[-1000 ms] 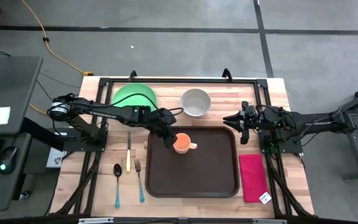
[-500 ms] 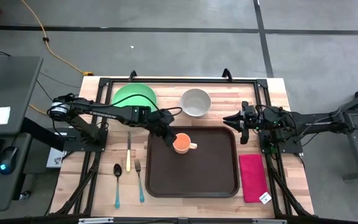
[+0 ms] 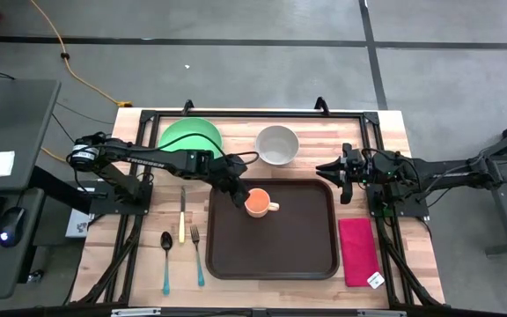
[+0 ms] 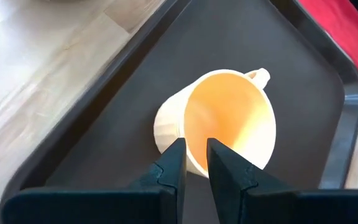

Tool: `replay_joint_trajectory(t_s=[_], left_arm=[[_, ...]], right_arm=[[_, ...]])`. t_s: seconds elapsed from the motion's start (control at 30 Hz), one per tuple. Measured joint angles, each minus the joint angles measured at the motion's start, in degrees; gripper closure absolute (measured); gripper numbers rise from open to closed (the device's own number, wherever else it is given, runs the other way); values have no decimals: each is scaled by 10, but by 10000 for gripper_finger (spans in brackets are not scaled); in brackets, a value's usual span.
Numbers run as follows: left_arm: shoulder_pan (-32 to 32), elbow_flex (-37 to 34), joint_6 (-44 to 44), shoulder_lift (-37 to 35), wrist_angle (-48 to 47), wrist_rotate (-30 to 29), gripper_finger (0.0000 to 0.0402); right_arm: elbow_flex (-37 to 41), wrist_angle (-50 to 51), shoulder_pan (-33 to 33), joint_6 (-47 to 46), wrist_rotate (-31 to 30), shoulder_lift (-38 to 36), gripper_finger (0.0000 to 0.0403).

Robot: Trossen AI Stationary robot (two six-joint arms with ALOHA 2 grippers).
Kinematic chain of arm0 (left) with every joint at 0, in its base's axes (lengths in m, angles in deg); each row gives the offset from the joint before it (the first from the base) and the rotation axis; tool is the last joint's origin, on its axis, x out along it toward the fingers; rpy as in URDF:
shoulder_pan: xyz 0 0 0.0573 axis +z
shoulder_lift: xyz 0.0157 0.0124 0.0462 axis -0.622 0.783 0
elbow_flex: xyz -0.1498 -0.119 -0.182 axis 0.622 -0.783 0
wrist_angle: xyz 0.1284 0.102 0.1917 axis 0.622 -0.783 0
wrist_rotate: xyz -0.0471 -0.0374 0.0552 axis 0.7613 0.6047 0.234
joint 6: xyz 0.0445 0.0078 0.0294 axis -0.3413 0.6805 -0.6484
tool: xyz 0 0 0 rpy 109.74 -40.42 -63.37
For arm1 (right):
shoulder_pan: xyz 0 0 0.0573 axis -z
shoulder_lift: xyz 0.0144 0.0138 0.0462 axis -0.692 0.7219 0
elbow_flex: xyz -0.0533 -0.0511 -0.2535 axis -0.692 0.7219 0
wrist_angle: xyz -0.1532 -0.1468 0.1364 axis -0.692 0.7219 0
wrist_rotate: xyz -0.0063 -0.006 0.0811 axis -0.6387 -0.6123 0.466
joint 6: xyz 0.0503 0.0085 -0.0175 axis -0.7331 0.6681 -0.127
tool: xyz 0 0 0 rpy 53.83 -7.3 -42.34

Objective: Set up tray
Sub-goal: Put the yellow mug on the brown tray

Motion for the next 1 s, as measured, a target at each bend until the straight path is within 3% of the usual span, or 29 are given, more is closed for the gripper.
replay_joint_trajectory(t_s=[0.73, 1.0], left_arm=[[0, 0, 0, 0, -23, -9, 305], [0, 0, 28, 0, 5, 20, 305]], right_arm=[[0, 1, 0, 0, 0, 0, 345], [0, 1, 0, -5, -6, 0, 346]])
